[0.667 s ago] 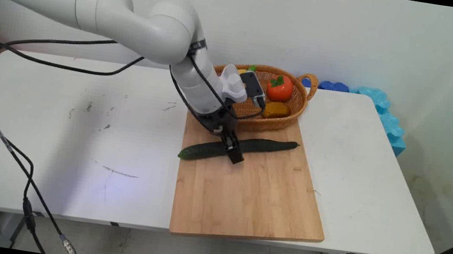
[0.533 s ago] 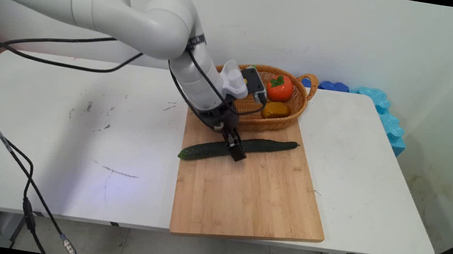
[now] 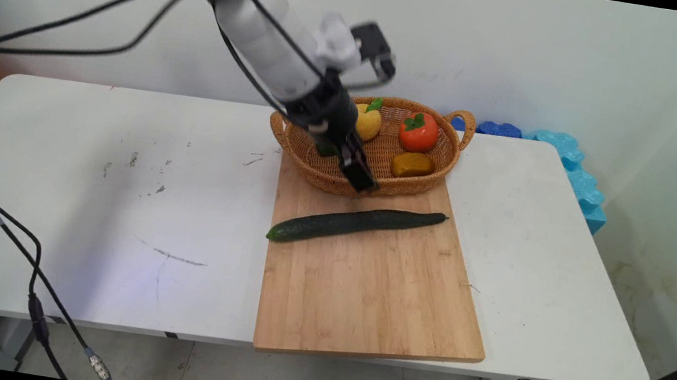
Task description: Pick up the potato from the vegetable basket
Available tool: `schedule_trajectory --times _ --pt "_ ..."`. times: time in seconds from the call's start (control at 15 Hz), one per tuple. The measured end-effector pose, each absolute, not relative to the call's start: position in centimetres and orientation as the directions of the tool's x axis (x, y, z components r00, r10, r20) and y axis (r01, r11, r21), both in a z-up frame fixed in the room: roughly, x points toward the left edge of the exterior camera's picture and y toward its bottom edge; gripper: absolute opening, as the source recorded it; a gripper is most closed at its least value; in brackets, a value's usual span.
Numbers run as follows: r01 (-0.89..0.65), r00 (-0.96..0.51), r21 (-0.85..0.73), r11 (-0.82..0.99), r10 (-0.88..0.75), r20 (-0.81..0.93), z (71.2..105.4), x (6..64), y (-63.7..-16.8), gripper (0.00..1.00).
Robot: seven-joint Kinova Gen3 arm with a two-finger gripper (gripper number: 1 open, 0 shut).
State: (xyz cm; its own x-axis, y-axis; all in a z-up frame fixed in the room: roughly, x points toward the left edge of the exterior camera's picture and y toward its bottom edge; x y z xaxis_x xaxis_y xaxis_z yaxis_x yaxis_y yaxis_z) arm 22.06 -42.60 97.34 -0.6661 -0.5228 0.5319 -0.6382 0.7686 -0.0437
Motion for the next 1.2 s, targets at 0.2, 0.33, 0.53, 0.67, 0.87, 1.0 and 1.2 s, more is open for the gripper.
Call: schedule_trajectory --times 0.2,0.33,0.53,0.67,0.87,1.0,1.2 --pt "-0.648 -0.639 -0.042 0.76 -0.513 0.573 101.2 23.2 -43.1 1.0" --pt "-0.659 -0.622 -0.045 0.751 -0.51 0.594 103.1 23.5 -44.1 1.0" --pt "-0.678 -0.604 -0.057 0.733 -0.511 0.612 104.8 23.6 -46.4 1.0" --pt "-0.69 -0.596 -0.064 0.721 -0.516 0.615 105.2 23.3 -48.3 1.0" --pt "-0.709 -0.586 -0.068 0.702 -0.533 0.61 104.5 22.4 -51.2 1.0" --pt "-0.72 -0.581 -0.066 0.691 -0.549 0.6 103.5 21.8 -53.1 1.0" --pt "-0.731 -0.578 -0.061 0.68 -0.568 0.586 101.8 21.1 -55.0 1.0"
